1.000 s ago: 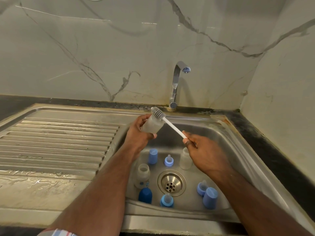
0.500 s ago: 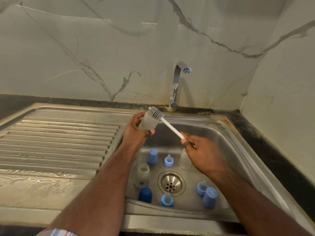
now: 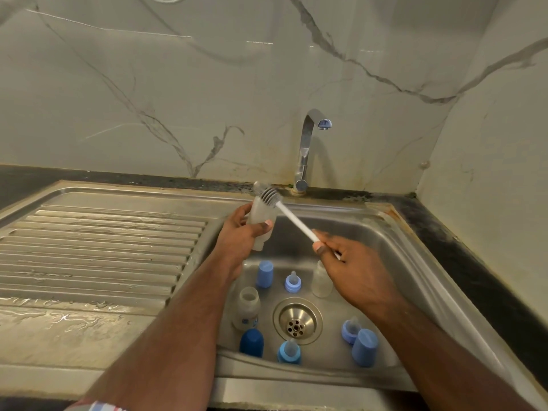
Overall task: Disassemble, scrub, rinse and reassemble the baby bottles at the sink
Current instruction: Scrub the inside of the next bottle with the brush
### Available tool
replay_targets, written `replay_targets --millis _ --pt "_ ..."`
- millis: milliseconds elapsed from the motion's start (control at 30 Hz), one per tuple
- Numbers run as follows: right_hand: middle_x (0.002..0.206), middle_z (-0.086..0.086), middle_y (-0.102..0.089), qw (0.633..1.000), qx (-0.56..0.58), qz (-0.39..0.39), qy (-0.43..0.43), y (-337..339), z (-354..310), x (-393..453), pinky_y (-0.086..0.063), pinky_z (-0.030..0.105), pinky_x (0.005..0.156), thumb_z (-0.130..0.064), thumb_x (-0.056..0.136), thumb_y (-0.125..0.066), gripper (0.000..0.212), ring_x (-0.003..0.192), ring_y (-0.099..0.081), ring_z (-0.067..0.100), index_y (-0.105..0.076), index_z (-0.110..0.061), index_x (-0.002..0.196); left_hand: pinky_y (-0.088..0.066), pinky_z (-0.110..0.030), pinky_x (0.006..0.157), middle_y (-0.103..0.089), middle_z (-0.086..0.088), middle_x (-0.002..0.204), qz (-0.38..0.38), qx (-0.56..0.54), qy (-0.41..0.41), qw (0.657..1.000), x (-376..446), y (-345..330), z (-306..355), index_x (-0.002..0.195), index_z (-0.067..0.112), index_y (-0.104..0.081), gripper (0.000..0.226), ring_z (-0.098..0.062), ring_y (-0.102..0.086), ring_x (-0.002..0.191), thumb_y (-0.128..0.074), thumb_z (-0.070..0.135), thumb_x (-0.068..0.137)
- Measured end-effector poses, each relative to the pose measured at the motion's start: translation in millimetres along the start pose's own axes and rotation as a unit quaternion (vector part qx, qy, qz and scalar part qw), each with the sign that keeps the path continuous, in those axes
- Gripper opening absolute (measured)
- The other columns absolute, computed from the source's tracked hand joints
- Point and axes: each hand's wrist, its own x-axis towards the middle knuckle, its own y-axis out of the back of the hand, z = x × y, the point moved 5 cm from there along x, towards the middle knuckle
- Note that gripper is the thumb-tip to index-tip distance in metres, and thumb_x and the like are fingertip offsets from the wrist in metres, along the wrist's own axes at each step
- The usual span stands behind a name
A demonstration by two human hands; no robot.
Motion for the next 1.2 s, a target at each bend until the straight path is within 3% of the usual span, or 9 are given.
replay_targets --millis 100,400,567,700,800,1000,1100,1200 --pt "0.080 -0.014 -0.058 0.999 -0.037 -0.006 0.005 -3.6 -0.6 1.5 -0.042 0.012 0.056 -0.045 0.105 -0.040 0.040 0.069 -0.057 0.006 -0.047 -0.041 0.144 -0.059 -0.039 0.077 -0.067 -0.007 0.119 -0.001 -0.036 0.012 0.999 -0.4 -1.1 -1.0 0.127 0.025 -0.063 0.049 -0.028 -0.069 0.101 -0.080 0.009 0.084" --pt "0.078 -0.016 -0.054 0.998 -0.056 -0.017 0.019 -8.1 -3.1 2.6 -0.039 0.017 0.059 -0.046 0.105 -0.040 0.042 0.068 -0.055 0.005 -0.046 -0.041 0.145 -0.059 -0.034 0.076 -0.070 -0.006 0.115 0.028 0.018 -0.021 0.999 0.4 1.9 0.0 0.126 0.024 -0.065 0.051 -0.026 -0.068 0.103 -0.084 0.013 0.080" --pt "0.089 -0.013 -0.058 0.998 -0.056 -0.010 0.005 -6.1 -3.2 4.4 -0.039 0.014 0.058 -0.043 0.106 -0.038 0.043 0.072 -0.056 0.005 -0.043 -0.037 0.148 -0.059 -0.036 0.078 -0.066 -0.002 0.118 0.025 0.041 -0.024 0.999 -1.1 -2.8 1.5 0.130 0.029 -0.060 0.057 -0.024 -0.066 0.106 -0.082 0.011 0.081" --pt "0.091 -0.012 -0.064 1.000 -0.024 -0.001 -0.003 -2.3 0.9 4.6 -0.047 0.017 0.063 -0.044 0.104 -0.042 0.041 0.073 -0.059 0.008 -0.048 -0.038 0.145 -0.060 -0.036 0.076 -0.069 -0.006 0.115 0.033 -0.040 0.005 0.999 -3.3 0.8 2.6 0.119 0.025 -0.066 0.036 -0.027 -0.068 0.105 -0.078 0.015 0.087" --pt "0.098 -0.009 -0.066 1.000 -0.011 0.010 -0.015 -0.2 4.9 7.7 -0.044 0.014 0.064 -0.043 0.105 -0.042 0.043 0.077 -0.060 0.007 -0.045 -0.035 0.147 -0.057 -0.033 0.071 -0.070 -0.013 0.115 0.008 -0.056 0.020 0.998 -7.3 -4.2 3.1 0.118 0.021 -0.066 0.026 -0.031 -0.071 0.099 -0.072 0.023 0.093" --pt "0.091 -0.010 -0.063 1.000 -0.002 0.008 -0.012 -2.2 4.3 6.5 -0.043 0.014 0.063 -0.043 0.105 -0.041 0.043 0.075 -0.058 0.008 -0.045 -0.036 0.147 -0.055 -0.032 0.068 -0.065 -0.016 0.125 -0.053 -0.138 0.069 0.987 -10.6 -6.9 5.4 0.137 0.019 -0.056 0.040 -0.025 -0.065 0.092 -0.058 0.034 0.101" --pt "0.082 -0.010 -0.062 1.000 0.006 -0.004 -0.009 -6.3 0.1 5.4 -0.040 0.010 0.056 -0.042 0.105 -0.042 0.037 0.068 -0.055 0.005 -0.053 -0.038 0.140 -0.060 -0.036 0.066 -0.064 -0.021 0.129 -0.063 -0.200 0.093 0.973 -11.0 -7.3 3.7 0.140 0.013 -0.054 0.040 -0.034 -0.071 0.101 -0.057 0.029 0.103" --pt "0.069 -0.010 -0.058 0.999 0.032 -0.018 -0.006 -7.9 -1.0 3.2 -0.041 0.009 0.052 -0.042 0.104 -0.046 0.033 0.060 -0.052 0.003 -0.059 -0.039 0.134 -0.061 -0.042 0.067 -0.061 -0.019 0.134 -0.057 -0.267 0.095 0.957 -10.5 -4.8 4.5 0.140 0.023 -0.055 0.035 -0.046 -0.065 0.114 -0.052 0.023 0.105"
